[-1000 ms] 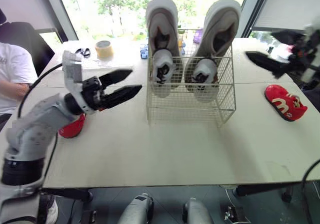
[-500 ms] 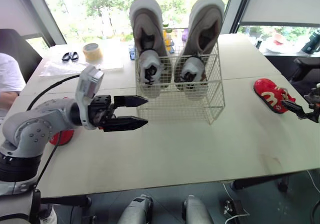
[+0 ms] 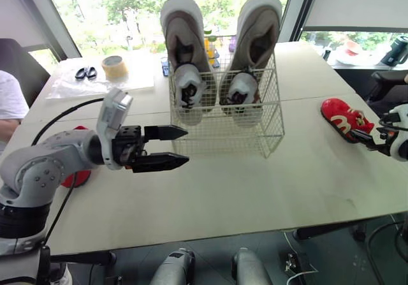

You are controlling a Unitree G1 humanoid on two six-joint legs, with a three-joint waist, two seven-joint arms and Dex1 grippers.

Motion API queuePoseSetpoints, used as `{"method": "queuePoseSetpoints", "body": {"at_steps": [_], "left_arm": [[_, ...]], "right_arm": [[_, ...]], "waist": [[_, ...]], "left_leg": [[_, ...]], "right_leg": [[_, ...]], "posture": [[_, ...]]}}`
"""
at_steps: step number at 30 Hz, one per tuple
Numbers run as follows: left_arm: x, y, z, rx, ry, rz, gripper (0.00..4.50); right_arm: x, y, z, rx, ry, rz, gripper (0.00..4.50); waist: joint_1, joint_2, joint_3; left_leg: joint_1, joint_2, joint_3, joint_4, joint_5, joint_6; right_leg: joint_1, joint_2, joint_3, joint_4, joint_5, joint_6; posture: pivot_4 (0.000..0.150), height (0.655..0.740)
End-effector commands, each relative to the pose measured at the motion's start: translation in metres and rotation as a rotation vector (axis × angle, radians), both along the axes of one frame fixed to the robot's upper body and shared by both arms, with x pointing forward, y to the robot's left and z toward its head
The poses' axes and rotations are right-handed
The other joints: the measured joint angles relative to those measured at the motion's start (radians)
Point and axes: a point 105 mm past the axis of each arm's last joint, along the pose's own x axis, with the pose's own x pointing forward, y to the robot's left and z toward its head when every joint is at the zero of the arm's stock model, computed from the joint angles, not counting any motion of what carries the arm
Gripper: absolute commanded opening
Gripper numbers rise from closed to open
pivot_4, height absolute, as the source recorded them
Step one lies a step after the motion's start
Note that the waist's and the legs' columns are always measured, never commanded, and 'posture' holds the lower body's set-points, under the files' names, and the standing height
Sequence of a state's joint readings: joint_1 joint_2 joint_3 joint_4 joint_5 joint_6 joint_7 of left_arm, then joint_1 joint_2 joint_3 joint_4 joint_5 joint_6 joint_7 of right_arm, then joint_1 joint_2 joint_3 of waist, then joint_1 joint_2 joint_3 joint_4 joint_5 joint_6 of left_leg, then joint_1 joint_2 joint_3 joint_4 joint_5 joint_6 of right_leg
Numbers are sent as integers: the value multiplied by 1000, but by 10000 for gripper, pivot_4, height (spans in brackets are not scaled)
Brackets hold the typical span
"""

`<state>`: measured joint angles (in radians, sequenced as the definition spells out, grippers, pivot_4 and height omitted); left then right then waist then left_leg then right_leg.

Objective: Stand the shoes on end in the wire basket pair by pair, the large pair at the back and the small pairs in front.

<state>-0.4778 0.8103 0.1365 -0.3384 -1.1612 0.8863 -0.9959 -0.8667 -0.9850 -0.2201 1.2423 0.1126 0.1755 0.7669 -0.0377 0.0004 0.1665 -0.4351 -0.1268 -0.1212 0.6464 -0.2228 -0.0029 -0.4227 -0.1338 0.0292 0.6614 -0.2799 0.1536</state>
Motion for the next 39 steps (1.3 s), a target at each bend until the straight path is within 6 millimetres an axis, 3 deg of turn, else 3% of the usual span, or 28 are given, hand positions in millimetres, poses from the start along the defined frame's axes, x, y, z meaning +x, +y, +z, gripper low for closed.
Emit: {"method": "queuePoseSetpoints", "body": {"at_steps": [1,8,11,13,19,21,25,30,32,34,37,39], "left_arm": [[-6,-2,7,-3,-52,-1,44681],[-5,-7,7,-1,-67,15,44681],[-5,-8,8,1,-73,26,45000],[-3,-7,7,7,-80,43,45000],[2,-7,11,-11,-81,61,45000],[4,-7,13,-20,-78,66,45000],[11,-3,19,-49,-68,91,45000],[37,5,26,-57,-58,242,45000],[45,8,34,-83,-52,251,45000],[51,10,43,-114,-33,231,45000],[57,10,54,-148,-10,188,45000],[59,10,57,-155,0,173,45000]], "right_arm": [[8,3,14,-29,-40,1,45000],[18,12,9,-49,-29,6,45000],[20,14,7,-59,-25,11,37099],[22,16,8,-61,-32,13,25962],[21,14,12,-65,-48,17,389],[20,14,16,-68,-59,22,161],[24,16,51,-101,-176,56,161],[17,41,121,-187,-404,199,161],[0,65,156,-228,-516,266,161],[-24,101,193,-260,-639,362,161],[-60,152,224,-280,-769,547,161],[-72,167,230,-276,-800,598,161]], "waist": [[-2,0,0],[-1,0,0],[-3,0,0],[-5,0,0],[-2,0,0],[-2,0,0],[-4,0,0],[-3,3,2],[4,3,2],[5,3,2],[14,3,2],[19,3,1]], "left_leg": [[0,0,0,0,0,0],[0,0,0,0,0,0],[0,0,0,0,0,0],[0,0,0,0,0,0],[0,0,0,0,0,0],[0,0,0,0,0,0],[0,0,0,0,0,0],[0,0,1,0,0,0],[0,0,0,0,0,0],[0,0,0,0,0,0],[0,0,0,0,0,0],[0,0,0,1,0,0]], "right_leg": [[0,0,0,0,0,0],[0,0,0,0,0,0],[0,0,0,0,0,0],[0,0,0,0,0,0],[0,0,0,0,0,0],[0,0,0,0,0,0],[0,0,0,0,0,0],[-2,0,1,1,0,0],[-2,0,1,1,0,0],[-2,1,1,2,0,0],[-2,1,1,2,0,0],[-2,1,1,2,0,0]], "posture": [[1500,7400],[1500,7400],[1500,7400],[1500,7400],[1500,7400],[1500,7400],[1500,7400],[1500,7400],[1500,7400],[1500,7400],[1500,7400],[1500,7400]]}}
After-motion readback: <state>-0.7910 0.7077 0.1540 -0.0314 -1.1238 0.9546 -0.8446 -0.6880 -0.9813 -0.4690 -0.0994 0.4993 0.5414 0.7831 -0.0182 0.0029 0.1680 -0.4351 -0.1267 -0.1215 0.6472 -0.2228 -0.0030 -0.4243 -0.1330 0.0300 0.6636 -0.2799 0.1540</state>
